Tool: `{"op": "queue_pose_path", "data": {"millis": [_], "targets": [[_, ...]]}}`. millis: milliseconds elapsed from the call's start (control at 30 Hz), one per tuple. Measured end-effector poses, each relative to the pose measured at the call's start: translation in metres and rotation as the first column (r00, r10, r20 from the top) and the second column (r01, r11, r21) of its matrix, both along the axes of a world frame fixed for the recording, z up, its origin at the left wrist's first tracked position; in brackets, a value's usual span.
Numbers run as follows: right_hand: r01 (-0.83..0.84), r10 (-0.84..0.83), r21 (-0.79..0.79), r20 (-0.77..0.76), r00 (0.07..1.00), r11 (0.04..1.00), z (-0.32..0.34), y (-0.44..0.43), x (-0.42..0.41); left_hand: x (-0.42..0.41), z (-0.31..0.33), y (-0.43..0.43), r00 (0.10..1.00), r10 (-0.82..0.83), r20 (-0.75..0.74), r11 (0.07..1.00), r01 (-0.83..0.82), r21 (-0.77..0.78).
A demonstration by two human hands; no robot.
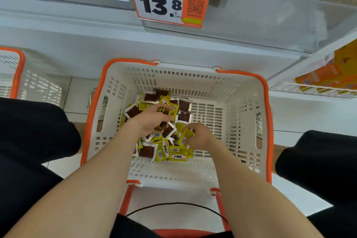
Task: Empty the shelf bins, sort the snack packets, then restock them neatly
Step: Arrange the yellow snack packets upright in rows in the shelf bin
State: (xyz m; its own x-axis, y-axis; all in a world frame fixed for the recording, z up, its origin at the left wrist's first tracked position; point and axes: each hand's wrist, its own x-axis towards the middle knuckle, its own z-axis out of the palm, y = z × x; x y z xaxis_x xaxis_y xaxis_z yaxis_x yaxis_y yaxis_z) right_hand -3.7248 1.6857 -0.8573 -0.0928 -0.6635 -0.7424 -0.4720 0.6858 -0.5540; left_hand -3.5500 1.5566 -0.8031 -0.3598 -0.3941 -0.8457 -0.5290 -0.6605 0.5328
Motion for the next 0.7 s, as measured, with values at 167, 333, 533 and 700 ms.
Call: {"op": "queue_pose_path", "data": {"millis": [167,333,533,700], "targets": [[-0.124,0.124,0.013,-0.109,0.986,0.992,-0.016,0.009,0.013,-0.002,0.002,0.000,1.000,0.010,0.003,1.000,-0.010,-0.006],[-0.388,0.369,-0.030,-0.250,0.895,0.921,-0.027,0.020,0.025,0.001,0.004,-0.001,1.000,0.004,0.010,1.000,-0.004,-0.010],[-0.375,0.367,0.004,-0.215,0.905,0.927,-0.026,0.017,0.021,0.005,0.003,-0.004,0.999,0.029,-0.014,1.000,-0.029,0.003],[-0.476,0.463,-0.057,-0.154,0.873,0.878,-0.002,-0.026,0.005,0.013,0.001,-0.009,0.996,0.084,-0.040,0.996,-0.084,0.004]]}}
